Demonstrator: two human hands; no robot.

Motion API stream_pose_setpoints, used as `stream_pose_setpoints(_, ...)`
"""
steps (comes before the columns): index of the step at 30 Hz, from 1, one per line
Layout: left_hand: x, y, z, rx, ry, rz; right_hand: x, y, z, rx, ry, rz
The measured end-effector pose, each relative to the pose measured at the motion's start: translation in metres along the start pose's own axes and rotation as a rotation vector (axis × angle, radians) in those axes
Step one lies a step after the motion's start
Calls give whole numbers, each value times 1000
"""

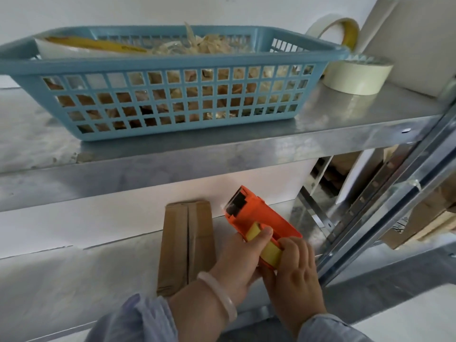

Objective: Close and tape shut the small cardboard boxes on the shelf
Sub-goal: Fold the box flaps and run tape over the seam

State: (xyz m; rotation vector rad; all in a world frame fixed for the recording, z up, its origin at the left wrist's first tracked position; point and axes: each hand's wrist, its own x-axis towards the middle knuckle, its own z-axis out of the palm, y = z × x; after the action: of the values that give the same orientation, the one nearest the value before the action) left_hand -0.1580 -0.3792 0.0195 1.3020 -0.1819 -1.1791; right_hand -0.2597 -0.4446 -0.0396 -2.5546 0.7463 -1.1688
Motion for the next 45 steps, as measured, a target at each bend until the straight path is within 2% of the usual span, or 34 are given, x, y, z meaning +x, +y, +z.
stream_pose_setpoints(3,0,-4,-1,55,47,-9,-8,-2,-1,3,-2,0)
stream_pose_setpoints(8,-7,1,-10,105,-45,5,-1,2,-31,36,-173,-97)
stream_pose_setpoints(10,-10,8,-12,75,-96,12,6,4,-47,110,-171,-40)
stream_pose_setpoints(12,-14,16,-15,72,-178,16,22,9,-59,286,-65,248)
stream_pose_setpoints(14,-18,21,-17,85,-237,28,41,11,-69,582,36,596)
stream_pose_setpoints(17,-23,27,-24,104,-332,40,68,9,-76,1062,-82,1064)
stream_pose_setpoints(19,-25,30,-30,82,-398,36,71,10,-76,1250,-279,1224)
stream_pose_setpoints(22,-27,33,-35,78,-471,32,63,10,-77,1549,-505,1216)
stream_pose_setpoints(24,-28,34,-37,100,-490,37,60,14,-70,1550,-585,1131)
stream_pose_setpoints(27,-30,36,-39,103,-532,30,53,9,-69,1562,-710,1105)
stream_pose_setpoints(29,-30,37,-40,122,-567,33,52,4,-70,1593,-705,1154)
stream_pose_setpoints(32,-27,38,-42,147,-572,45,48,-4,-67,1724,-577,1218)
stream_pose_setpoints(36,-26,41,-43,160,-549,68,45,-10,-66,1879,-444,1141)
stream_pose_setpoints(38,-26,39,-42,258,-529,125,45,-3,-66,1870,-429,1039)
stream_pose_setpoints(40,-26,37,-40,284,-465,171,46,6,-68,1908,-555,888)
stream_pose_setpoints(41,-25,38,-42,219,-384,166,46,10,-70,1875,-619,823)
stream_pose_setpoints(43,-26,43,-46,26,-259,117,46,17,-77,1669,-758,737)
stream_pose_setpoints(45,-32,52,-53,-50,-217,78,51,18,-87,1457,-952,624)
